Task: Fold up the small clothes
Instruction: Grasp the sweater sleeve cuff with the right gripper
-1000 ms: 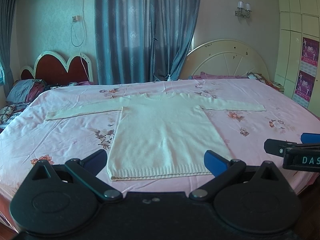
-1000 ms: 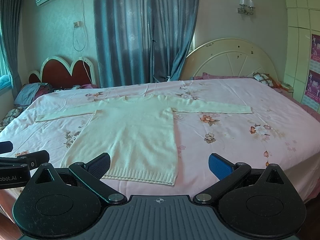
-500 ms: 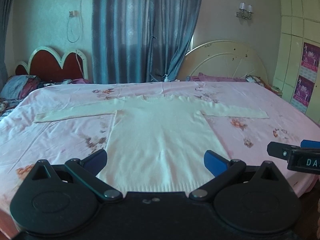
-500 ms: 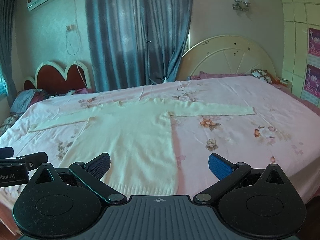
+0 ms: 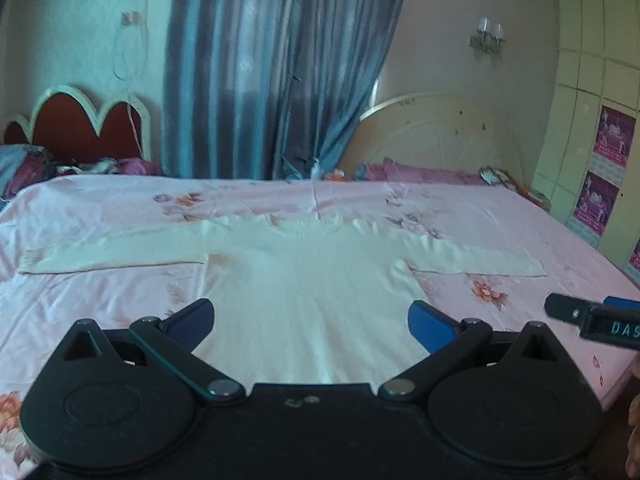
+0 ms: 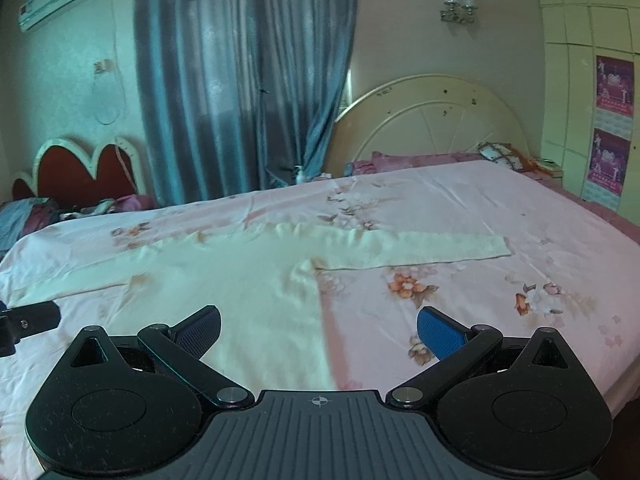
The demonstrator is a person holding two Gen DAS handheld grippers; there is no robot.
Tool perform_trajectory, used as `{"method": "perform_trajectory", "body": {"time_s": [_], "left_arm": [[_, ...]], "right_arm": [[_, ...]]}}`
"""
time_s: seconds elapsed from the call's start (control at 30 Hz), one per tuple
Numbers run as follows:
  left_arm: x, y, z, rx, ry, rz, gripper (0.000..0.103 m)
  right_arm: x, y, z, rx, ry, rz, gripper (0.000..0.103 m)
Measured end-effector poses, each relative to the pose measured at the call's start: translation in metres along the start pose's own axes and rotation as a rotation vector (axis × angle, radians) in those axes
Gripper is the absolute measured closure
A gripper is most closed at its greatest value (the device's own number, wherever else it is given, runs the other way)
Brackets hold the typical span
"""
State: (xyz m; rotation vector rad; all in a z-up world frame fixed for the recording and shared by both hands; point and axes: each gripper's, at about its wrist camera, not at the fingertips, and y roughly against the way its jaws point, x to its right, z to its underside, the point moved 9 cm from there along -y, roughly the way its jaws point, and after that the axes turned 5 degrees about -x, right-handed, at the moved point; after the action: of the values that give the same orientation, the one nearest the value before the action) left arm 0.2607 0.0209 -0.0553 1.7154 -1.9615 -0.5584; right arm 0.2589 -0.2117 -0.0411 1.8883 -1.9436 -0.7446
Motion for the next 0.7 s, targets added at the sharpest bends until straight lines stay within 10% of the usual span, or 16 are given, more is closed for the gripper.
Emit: {"method": "perform_trajectory", "body": {"time_s": [0.4,0.5,0.7], "left_arm": [[0.066,-0.13,-0.026,-0.072,-0.071,0.007,0.014],[0.084,-0.168,-0.035,-0.096,-0.086,-0.029,0.015],[0.115,-0.226,-0.054,-0.129,-0.083,-0.051,0.014]], "right_arm": [[0.134,-0.121,-0.054,0.038,-0.156,0.07,0.001],[0.183,-0.162,-0.066,0.008,-0.222,0.092,0.043],[0.274,-0.239,-0.072,-0.061,-0.402,0.091,0.045]]}}
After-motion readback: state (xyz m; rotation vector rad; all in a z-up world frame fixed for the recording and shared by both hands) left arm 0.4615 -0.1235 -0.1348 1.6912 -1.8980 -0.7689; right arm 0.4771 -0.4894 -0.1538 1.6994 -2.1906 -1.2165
